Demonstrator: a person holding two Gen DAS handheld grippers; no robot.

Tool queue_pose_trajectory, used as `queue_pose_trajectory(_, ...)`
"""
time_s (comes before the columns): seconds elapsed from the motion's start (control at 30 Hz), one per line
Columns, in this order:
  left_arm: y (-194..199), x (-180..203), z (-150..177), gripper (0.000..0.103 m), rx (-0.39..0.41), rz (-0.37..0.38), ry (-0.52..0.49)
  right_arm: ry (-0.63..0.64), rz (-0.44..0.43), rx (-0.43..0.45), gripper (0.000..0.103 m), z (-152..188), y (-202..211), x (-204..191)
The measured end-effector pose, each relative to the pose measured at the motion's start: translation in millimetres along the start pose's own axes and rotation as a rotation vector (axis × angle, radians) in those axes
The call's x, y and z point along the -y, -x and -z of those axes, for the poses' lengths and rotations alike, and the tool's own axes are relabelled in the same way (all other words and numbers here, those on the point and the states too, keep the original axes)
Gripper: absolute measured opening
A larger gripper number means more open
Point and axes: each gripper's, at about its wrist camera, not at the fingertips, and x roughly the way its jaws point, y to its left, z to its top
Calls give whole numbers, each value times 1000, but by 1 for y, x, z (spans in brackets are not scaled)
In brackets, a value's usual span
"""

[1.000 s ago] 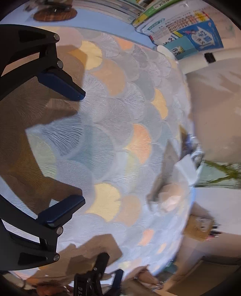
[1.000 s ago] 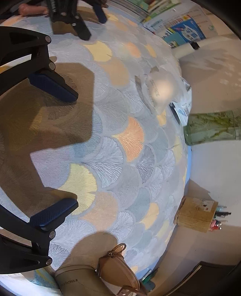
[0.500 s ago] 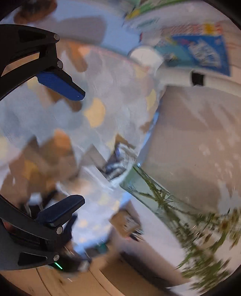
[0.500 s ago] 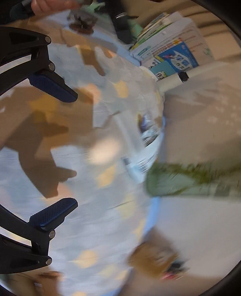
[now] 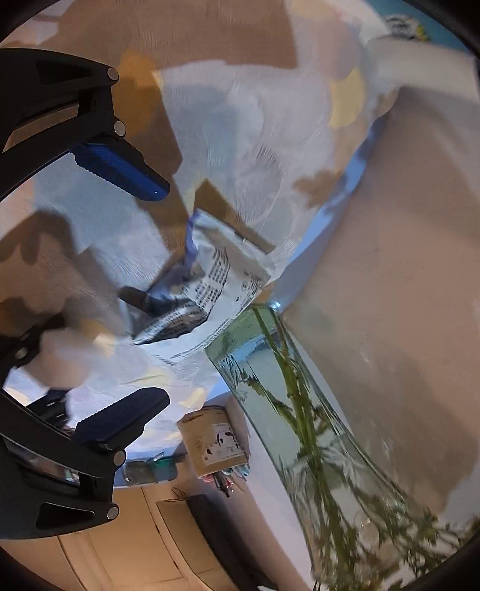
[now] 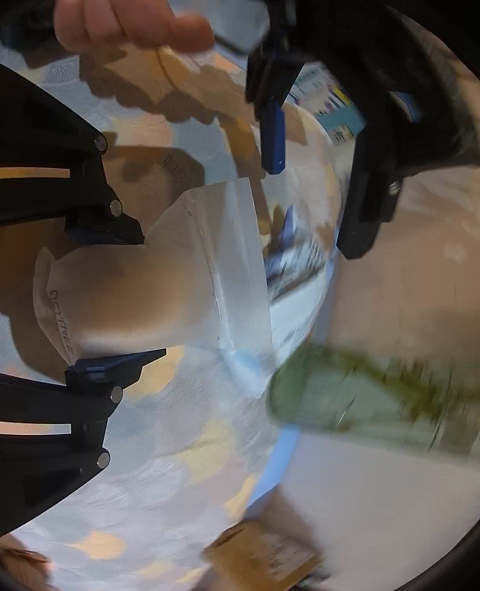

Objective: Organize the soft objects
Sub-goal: 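Grasp white printed pouch with left tool while right grasps white zip bag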

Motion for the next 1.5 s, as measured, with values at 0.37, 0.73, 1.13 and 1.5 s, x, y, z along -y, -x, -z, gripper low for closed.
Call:
queue_pose_trajectory(0.37,-46,31,-6,98,77,-134,-27,-101,5,50,45,37,27,28)
queue_pose_trajectory(0.73,-26,56,22,50,46,-189,-297,-106,86,116,45,51,48,19)
queue_pose_trajectory(1.13,65,53,131,54,-210,119,-685,-409,130,30,45,118,97,59)
queue_pose_trajectory(1.5,67,3,147,75,-222,-41,-501,-420,54,51,94,142,97,61)
